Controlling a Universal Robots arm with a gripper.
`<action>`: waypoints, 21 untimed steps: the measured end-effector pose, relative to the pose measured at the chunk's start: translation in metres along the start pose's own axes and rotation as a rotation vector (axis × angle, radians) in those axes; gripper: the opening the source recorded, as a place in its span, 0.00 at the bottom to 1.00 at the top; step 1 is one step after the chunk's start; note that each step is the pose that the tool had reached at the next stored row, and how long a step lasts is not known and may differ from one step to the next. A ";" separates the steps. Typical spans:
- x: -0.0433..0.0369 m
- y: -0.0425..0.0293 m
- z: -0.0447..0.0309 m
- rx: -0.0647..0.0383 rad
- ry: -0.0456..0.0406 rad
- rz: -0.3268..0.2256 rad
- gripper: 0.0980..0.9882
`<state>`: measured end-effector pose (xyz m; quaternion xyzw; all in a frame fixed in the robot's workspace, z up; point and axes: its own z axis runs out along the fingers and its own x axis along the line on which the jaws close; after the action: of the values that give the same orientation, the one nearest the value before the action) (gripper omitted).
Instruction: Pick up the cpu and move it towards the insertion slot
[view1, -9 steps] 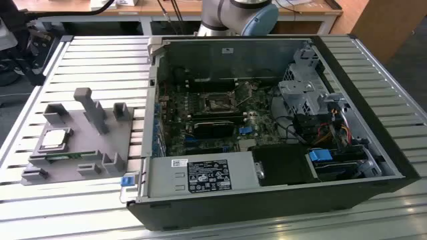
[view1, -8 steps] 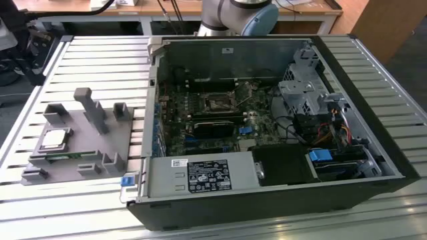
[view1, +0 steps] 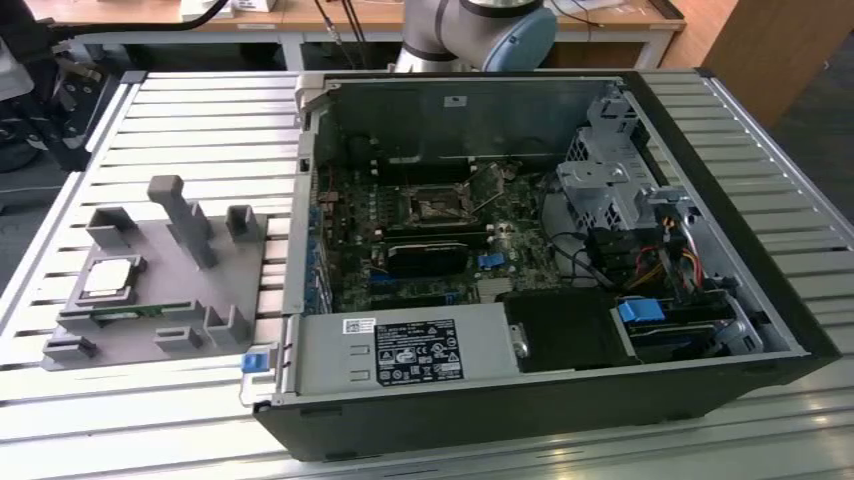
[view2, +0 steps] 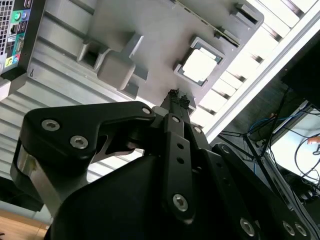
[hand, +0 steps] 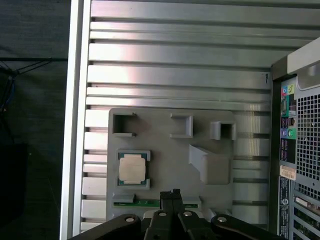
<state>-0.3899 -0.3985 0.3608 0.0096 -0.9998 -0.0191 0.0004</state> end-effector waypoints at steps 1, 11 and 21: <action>0.0003 0.0000 0.0000 0.000 0.0001 0.000 0.01; 0.0037 0.0001 0.0000 0.000 0.0000 0.000 0.01; 0.0066 0.0001 0.0000 0.000 0.0001 0.000 0.01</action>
<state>-0.3965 -0.3985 0.3608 0.0096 -0.9998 -0.0191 0.0005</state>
